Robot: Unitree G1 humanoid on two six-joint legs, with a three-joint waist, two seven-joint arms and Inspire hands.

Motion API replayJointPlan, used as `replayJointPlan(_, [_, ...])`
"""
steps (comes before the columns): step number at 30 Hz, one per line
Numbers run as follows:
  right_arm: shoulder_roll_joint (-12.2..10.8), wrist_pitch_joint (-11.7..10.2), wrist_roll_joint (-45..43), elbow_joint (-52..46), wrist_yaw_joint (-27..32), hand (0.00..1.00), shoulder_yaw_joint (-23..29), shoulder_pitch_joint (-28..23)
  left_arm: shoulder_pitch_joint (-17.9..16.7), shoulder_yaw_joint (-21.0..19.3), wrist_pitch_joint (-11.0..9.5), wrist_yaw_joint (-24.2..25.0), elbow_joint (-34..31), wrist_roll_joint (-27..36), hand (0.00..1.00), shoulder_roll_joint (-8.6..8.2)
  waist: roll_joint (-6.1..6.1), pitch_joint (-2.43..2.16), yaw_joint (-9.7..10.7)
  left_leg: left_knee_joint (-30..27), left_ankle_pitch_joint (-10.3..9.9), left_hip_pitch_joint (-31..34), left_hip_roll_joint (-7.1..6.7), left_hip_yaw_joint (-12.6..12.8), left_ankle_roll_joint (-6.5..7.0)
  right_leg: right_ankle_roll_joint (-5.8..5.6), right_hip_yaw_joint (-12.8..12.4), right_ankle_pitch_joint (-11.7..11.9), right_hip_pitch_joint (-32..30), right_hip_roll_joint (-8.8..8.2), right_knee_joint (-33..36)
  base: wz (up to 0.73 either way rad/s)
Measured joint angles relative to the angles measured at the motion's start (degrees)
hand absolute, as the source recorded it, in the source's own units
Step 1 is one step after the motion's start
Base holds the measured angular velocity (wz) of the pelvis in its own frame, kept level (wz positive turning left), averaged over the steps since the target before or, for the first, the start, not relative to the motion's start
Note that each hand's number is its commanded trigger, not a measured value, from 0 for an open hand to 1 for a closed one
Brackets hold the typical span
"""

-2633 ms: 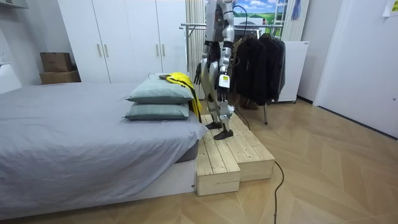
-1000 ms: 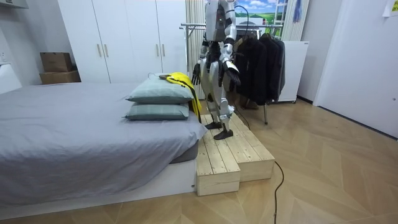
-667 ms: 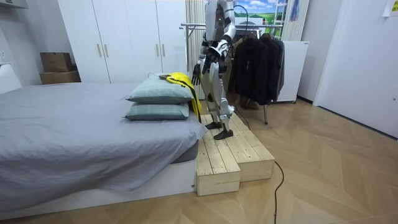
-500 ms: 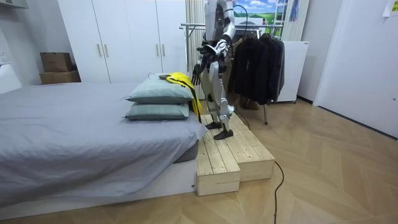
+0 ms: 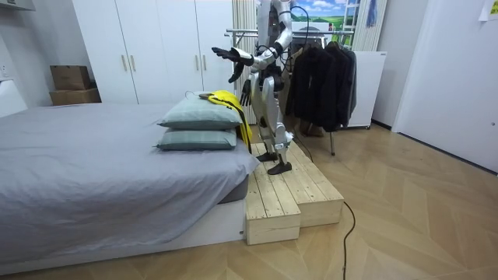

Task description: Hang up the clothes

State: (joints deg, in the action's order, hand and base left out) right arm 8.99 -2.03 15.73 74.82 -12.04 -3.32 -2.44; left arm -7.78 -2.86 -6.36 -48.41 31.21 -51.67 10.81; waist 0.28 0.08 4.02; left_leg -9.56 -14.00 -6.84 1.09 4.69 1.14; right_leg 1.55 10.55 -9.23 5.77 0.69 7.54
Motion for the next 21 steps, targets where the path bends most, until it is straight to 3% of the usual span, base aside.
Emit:
replayJointPlan(14, [0.0,-1.1,-0.2,-0.2,0.4,0.00,-0.3,-0.4,1.2,2.4,1.2,1.7,0.0,-3.5,0.00,0.05,0.20,0.09,0.5,0.1,0.0,0.0,0.18,1.4,0.00,0.08,-2.5,0.1,-0.8,0.42,0.2,-0.08])
replayJointPlan(21, [0.0,-1.1,0.0,-0.2,0.6,0.00,0.1,-0.4,1.4,6.0,1.6,2.6,0.0,-5.5,0.00,0.26,0.78,0.11,1.2,0.2,0.0,-0.1,0.18,1.9,0.00,0.08,-2.9,0.2,-0.9,0.48,0.2,-0.02])
